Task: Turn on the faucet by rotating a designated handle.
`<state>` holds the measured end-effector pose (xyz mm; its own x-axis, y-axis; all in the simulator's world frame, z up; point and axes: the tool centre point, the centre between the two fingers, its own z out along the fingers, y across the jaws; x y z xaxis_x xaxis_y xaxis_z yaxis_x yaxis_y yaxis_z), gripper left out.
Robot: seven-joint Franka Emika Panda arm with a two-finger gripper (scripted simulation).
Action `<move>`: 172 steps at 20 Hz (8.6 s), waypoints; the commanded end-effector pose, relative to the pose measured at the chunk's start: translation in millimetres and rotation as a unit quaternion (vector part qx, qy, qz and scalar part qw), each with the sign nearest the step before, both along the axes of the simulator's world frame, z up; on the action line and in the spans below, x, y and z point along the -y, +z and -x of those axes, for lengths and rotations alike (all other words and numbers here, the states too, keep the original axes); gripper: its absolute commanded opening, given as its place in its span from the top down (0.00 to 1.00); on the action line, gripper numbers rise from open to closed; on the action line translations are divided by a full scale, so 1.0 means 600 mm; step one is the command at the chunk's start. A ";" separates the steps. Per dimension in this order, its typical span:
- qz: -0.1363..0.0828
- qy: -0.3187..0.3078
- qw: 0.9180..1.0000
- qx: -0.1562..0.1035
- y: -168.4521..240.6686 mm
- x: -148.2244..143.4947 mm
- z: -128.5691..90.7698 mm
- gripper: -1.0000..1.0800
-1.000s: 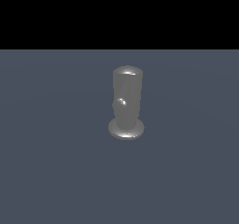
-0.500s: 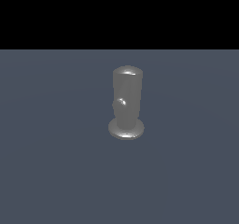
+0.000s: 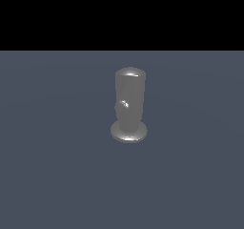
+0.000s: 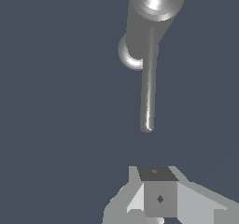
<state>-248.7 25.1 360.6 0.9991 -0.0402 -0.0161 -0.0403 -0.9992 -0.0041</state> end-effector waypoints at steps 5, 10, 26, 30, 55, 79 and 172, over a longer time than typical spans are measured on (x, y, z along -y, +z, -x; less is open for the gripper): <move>0.001 -0.013 1.000 0.003 -0.089 -0.013 -0.008 1.00; 0.002 -0.021 1.000 0.005 -0.148 -0.021 -0.015 1.00; 0.002 -0.031 0.999 0.008 -0.229 -0.034 -0.031 1.00; 0.002 -0.031 0.999 0.008 -0.229 -0.034 -0.031 1.00; 0.002 -0.031 0.999 0.008 -0.229 0.145 -0.042 1.00; 0.009 -0.022 0.999 0.029 -0.203 0.264 -0.110 1.00; 0.003 -0.030 0.999 0.009 -0.227 0.403 -0.531 1.00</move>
<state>74.9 -193.7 244.3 0.9973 -0.0677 0.0274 -0.0674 -0.9977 -0.0096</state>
